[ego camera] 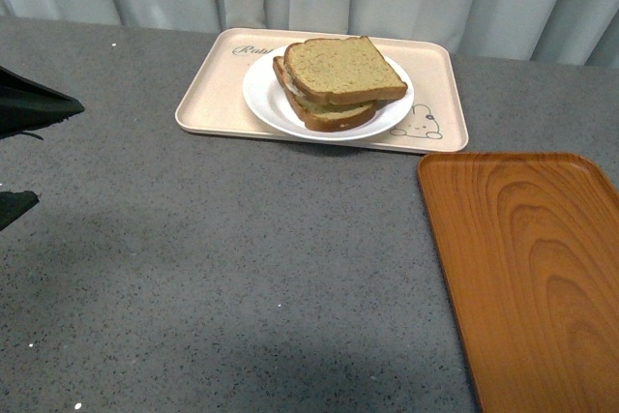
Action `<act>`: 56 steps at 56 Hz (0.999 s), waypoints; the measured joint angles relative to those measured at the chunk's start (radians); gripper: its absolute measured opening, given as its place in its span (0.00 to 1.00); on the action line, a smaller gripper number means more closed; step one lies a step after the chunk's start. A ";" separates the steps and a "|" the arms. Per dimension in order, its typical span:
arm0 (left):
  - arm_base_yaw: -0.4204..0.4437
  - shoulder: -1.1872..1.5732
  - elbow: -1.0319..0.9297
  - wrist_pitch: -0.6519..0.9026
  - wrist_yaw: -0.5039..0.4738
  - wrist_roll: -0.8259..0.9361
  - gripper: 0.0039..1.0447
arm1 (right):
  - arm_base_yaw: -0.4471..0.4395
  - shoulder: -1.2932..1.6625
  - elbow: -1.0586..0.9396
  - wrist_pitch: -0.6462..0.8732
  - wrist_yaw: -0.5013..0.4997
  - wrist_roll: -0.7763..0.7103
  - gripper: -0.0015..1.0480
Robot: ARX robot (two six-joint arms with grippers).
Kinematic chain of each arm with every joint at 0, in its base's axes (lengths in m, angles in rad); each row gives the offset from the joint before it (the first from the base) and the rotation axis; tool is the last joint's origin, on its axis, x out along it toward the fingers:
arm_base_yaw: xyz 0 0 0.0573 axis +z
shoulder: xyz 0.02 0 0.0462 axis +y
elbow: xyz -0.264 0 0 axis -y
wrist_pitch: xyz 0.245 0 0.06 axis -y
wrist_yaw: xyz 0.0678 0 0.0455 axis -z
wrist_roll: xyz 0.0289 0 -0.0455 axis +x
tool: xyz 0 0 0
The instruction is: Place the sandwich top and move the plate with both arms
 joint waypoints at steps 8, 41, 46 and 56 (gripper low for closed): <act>0.001 0.068 -0.145 0.402 -0.226 0.306 0.62 | 0.000 0.000 0.000 0.000 0.000 0.000 0.91; 0.001 -0.541 -0.307 0.250 -0.291 0.728 0.04 | 0.000 0.000 0.000 0.000 0.000 0.000 0.91; 0.001 -0.636 -0.306 0.156 -0.290 0.731 0.04 | 0.000 0.000 0.000 0.000 0.000 0.000 0.91; 0.001 -0.851 -0.306 -0.063 -0.290 0.735 0.04 | 0.000 0.000 0.000 0.000 0.000 0.000 0.91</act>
